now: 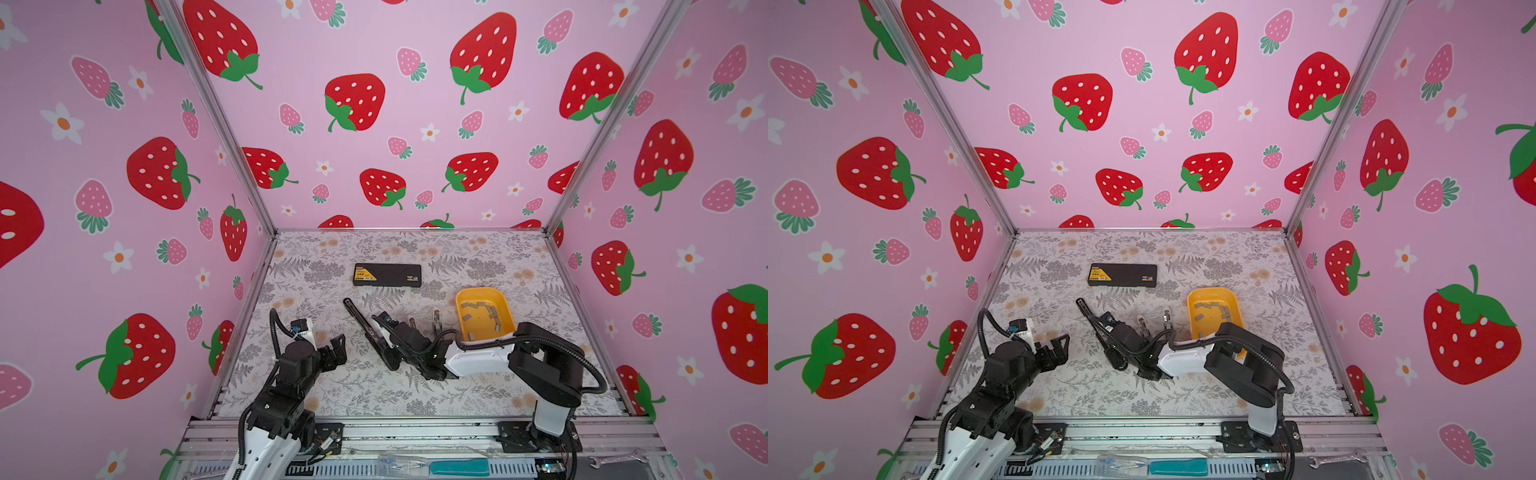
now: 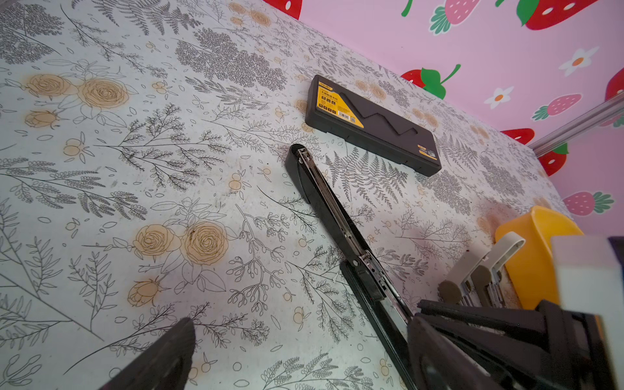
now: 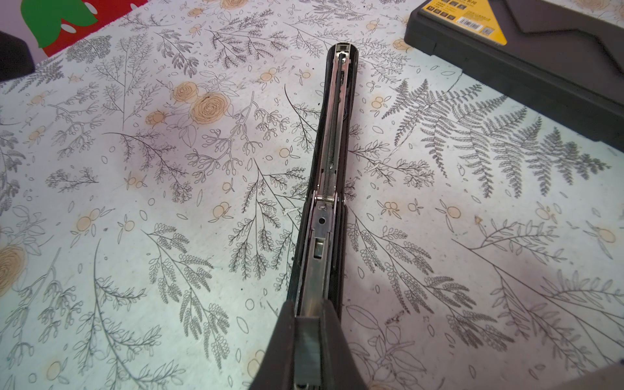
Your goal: Load the staples into the stapler
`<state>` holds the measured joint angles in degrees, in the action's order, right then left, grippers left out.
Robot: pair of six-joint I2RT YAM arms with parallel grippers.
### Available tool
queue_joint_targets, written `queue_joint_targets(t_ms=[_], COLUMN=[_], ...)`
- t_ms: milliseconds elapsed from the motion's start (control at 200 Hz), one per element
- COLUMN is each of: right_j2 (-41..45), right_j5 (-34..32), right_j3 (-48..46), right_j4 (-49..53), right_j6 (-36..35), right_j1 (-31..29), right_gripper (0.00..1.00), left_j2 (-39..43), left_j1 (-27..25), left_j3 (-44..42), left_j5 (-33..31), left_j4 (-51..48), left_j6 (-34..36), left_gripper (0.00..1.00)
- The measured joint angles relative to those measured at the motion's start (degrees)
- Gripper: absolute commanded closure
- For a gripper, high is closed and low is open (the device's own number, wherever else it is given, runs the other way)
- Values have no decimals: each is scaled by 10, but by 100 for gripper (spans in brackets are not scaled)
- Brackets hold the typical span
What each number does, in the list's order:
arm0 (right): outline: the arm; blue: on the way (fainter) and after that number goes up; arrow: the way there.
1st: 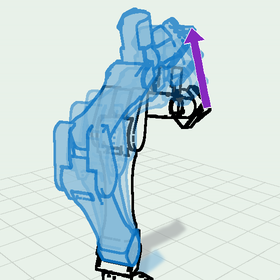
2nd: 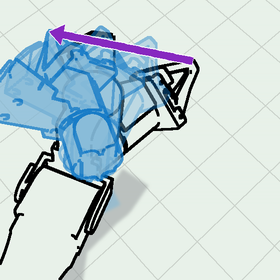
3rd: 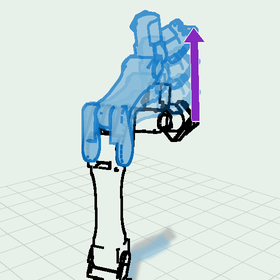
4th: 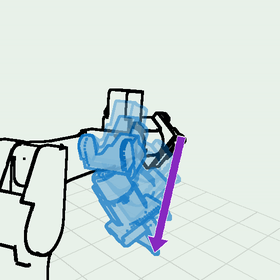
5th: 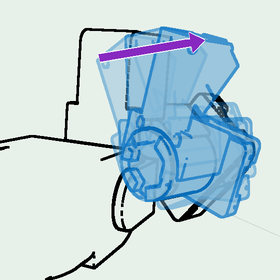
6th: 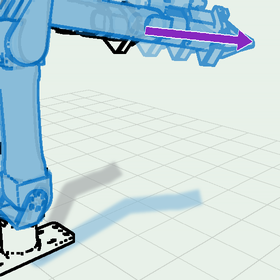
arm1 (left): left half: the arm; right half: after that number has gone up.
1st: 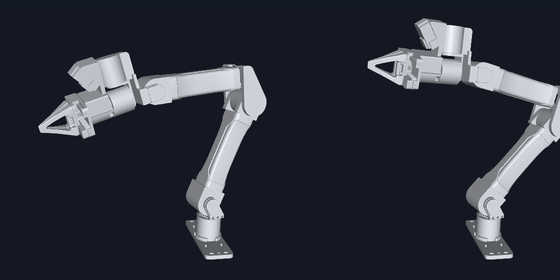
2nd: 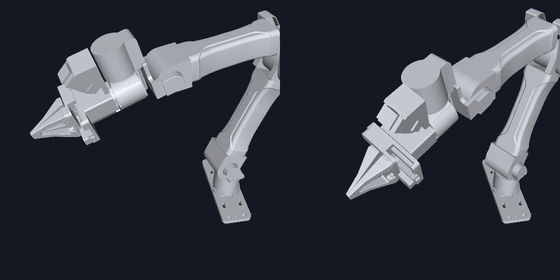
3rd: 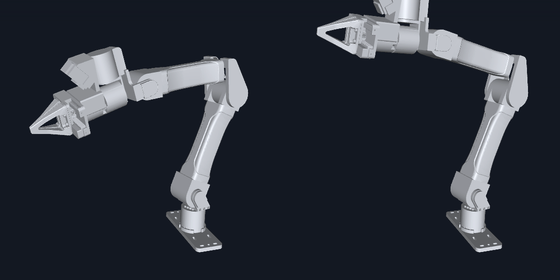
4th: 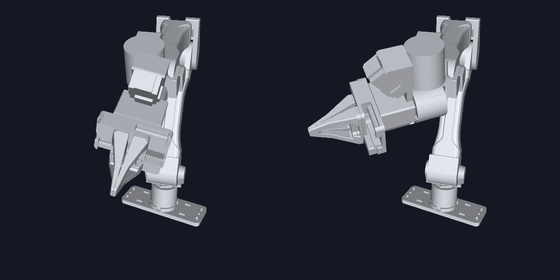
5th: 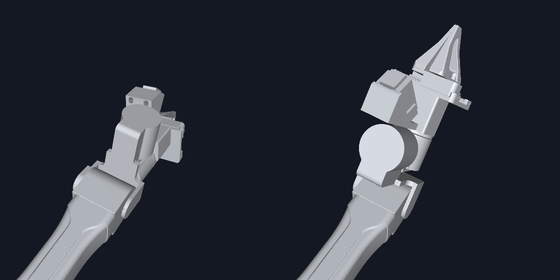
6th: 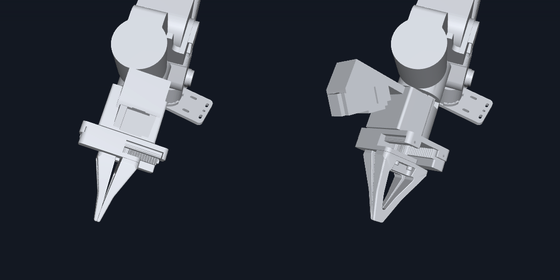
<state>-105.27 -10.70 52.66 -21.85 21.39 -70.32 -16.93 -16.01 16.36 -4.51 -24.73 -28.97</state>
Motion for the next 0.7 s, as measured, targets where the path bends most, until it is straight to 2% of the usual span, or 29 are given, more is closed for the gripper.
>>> queue_joint_targets(t_ms=[700], right_j2=[7], right_j5=[-10], right_j3=[0], right_j4=[0], right_j6=[-1], right_j1=[-4], right_gripper=[94], left_j2=[0], left_j1=[0], left_j3=[0], left_j5=[0], left_j4=[0], left_j6=[0], left_gripper=[1])
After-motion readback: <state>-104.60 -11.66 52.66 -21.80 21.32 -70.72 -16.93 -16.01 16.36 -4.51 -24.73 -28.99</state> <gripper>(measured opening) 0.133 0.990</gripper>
